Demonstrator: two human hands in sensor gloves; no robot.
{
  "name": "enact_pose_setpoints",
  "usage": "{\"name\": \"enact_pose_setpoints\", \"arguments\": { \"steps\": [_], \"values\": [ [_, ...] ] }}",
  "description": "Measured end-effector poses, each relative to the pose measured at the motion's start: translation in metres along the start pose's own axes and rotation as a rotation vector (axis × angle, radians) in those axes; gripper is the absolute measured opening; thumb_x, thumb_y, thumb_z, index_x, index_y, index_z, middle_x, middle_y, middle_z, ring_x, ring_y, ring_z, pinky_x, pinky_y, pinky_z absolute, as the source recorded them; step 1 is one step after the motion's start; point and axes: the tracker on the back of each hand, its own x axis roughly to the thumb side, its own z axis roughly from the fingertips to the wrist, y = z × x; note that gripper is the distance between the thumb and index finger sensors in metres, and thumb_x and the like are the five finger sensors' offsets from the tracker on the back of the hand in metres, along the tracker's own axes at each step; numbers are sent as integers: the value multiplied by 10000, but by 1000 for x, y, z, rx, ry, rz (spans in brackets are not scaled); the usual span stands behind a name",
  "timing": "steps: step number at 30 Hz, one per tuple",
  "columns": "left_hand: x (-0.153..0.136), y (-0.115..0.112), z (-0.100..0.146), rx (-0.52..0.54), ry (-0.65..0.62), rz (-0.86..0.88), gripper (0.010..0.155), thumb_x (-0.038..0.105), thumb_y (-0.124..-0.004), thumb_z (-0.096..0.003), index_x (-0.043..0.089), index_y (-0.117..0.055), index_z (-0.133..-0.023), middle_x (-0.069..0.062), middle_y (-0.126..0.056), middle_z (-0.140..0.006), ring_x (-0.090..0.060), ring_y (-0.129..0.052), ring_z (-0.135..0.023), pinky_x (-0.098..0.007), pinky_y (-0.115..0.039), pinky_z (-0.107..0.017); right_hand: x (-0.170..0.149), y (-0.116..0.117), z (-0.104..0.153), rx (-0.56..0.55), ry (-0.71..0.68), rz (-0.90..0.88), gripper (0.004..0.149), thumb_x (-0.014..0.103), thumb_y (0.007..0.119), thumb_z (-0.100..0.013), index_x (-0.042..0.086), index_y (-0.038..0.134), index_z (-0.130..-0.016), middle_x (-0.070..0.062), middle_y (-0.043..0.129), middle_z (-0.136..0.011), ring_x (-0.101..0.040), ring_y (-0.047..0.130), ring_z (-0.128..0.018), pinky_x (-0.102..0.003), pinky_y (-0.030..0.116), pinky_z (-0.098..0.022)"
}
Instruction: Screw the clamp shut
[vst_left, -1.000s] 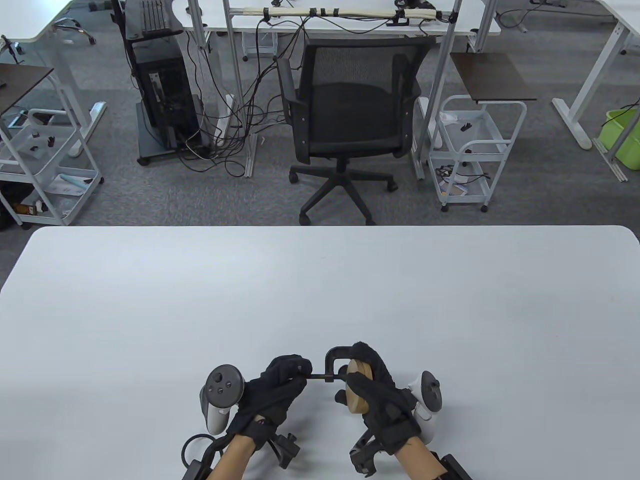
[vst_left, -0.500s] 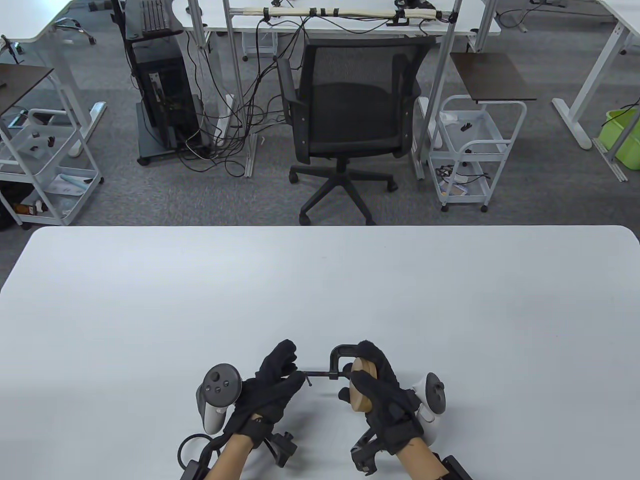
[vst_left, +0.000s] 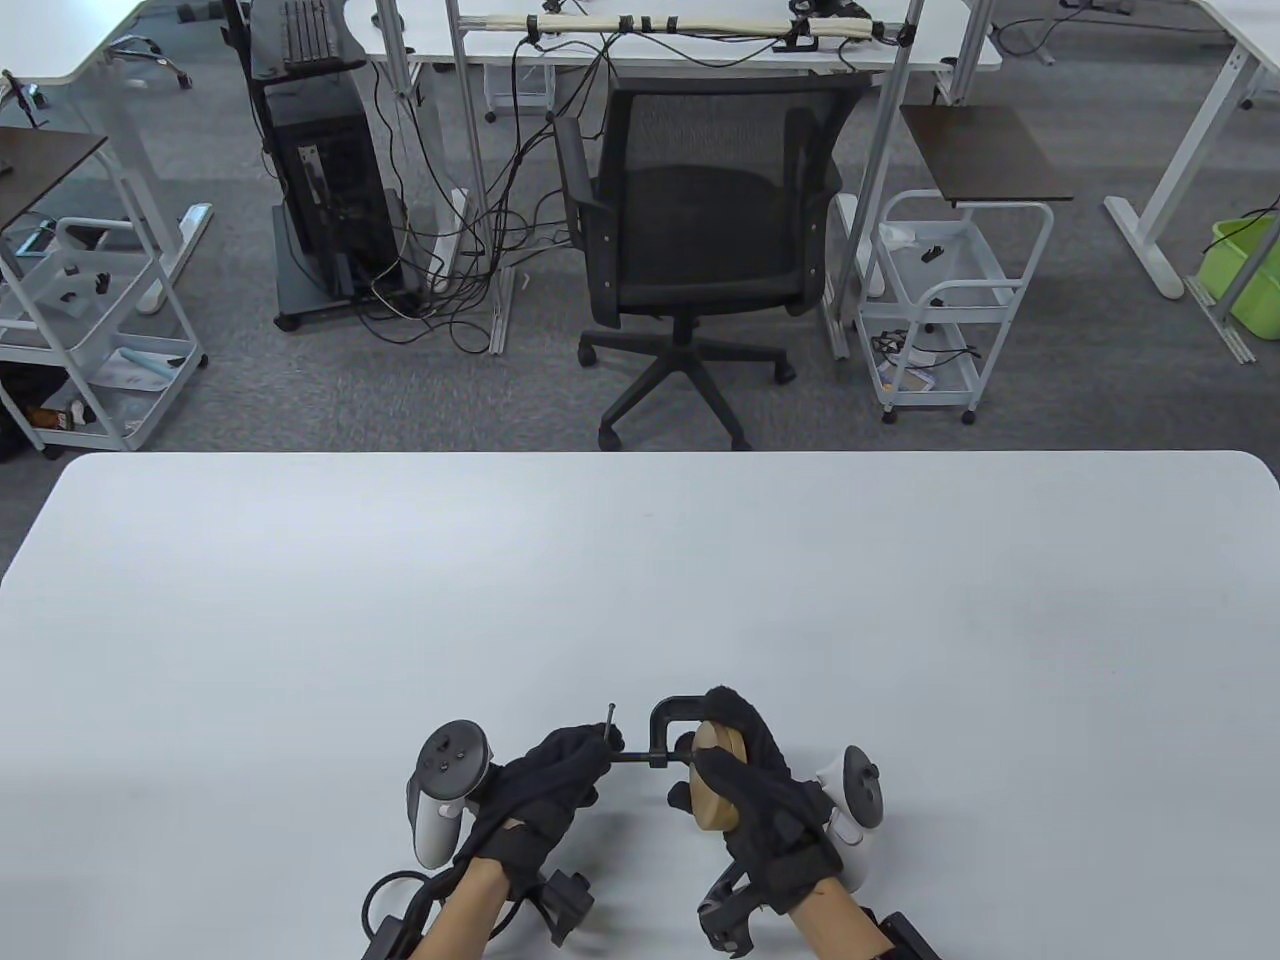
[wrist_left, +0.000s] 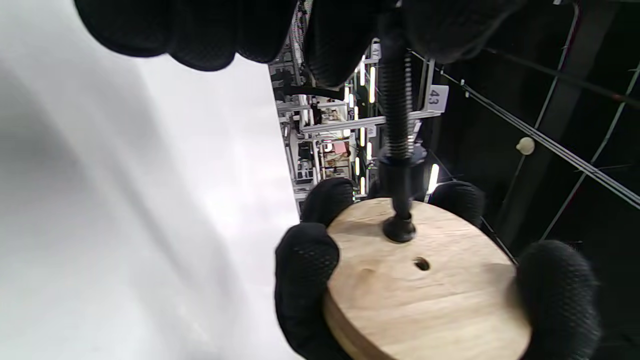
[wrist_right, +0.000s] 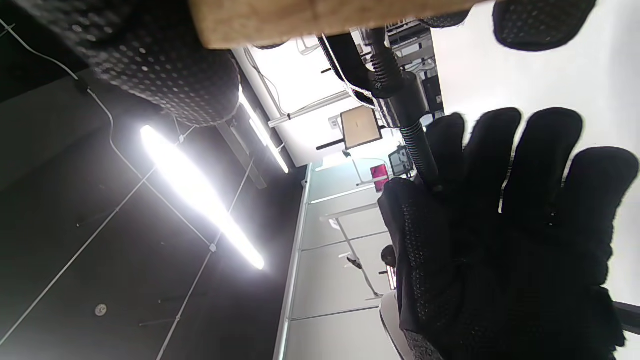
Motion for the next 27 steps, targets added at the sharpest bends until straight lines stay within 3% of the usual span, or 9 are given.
{"name": "enact_pose_setpoints", "arguments": {
  "steps": [5,9,16,19,21,22,24,27],
  "values": [
    [11,4,2,58,-122,-69,457,271,-813,-485,297,-778,-941,-197,-572,-1118,-492,-628,-971,-639,-657,-624,-2,-1,-1,-12,10,-2,762,521,910,-492,200,527,-1067,-6,389,-1143,-545,471,-921,-699,643,-519],
    [14,0,4,67,-151,-104,429,246,-828,-475,319,-827,-899,-185,-604,-1108,-489,-638,-967,-641,-658,-624,0,-2,-1,-20,7,-9,763,520,911,-491,197,530,-1067,-7,393,-1142,-547,471,-920,-699,643,-518],
    [13,-4,4,63,-141,-130,440,243,-820,-485,308,-814,-920,-192,-618,-1099,-490,-655,-955,-641,-662,-618,2,-6,-2,-11,8,-6,764,521,910,-492,195,529,-1068,-7,394,-1143,-549,473,-918,-699,643,-518],
    [17,-3,7,113,-150,-177,564,208,-796,-495,319,-692,-1038,-212,-603,-1098,-494,-665,-943,-640,-666,-613,4,-10,-1,-22,1,-23,762,518,912,-490,193,535,-1067,-9,400,-1141,-550,476,-917,-701,644,-514],
    [19,-2,9,125,-136,-212,658,217,-784,-505,290,-531,-1108,-217,-563,-1107,-494,-650,-947,-635,-662,-617,6,-12,-2,-24,-2,-27,761,515,913,-491,193,534,-1068,-72,386,-1144,-550,469,-919,-703,638,-517],
    [19,-2,9,149,-131,-225,662,222,-778,-508,263,-512,-1113,-223,-557,-1105,-497,-649,-943,-633,-664,-614,7,-13,-4,-23,-6,-15,761,519,911,-491,194,536,-1067,-9,400,-1142,-550,477,-916,-700,644,-515],
    [17,-4,9,164,-100,-238,628,325,-762,-528,185,-528,-1093,-237,-545,-1096,-509,-644,-930,-618,-668,-610,7,-14,-5,-16,-5,-16,760,518,910,-494,195,532,-1069,-10,396,-1143,-550,470,-920,-701,641,-518],
    [11,-9,8,145,-27,-233,546,499,-730,-544,109,-789,-922,-253,-613,-1066,-528,-676,-897,-614,-684,-592,8,-16,-9,-3,1,-14,759,514,914,-489,196,540,-1068,-49,397,-1145,-552,473,-918,-704,638,-515]
  ]
}}
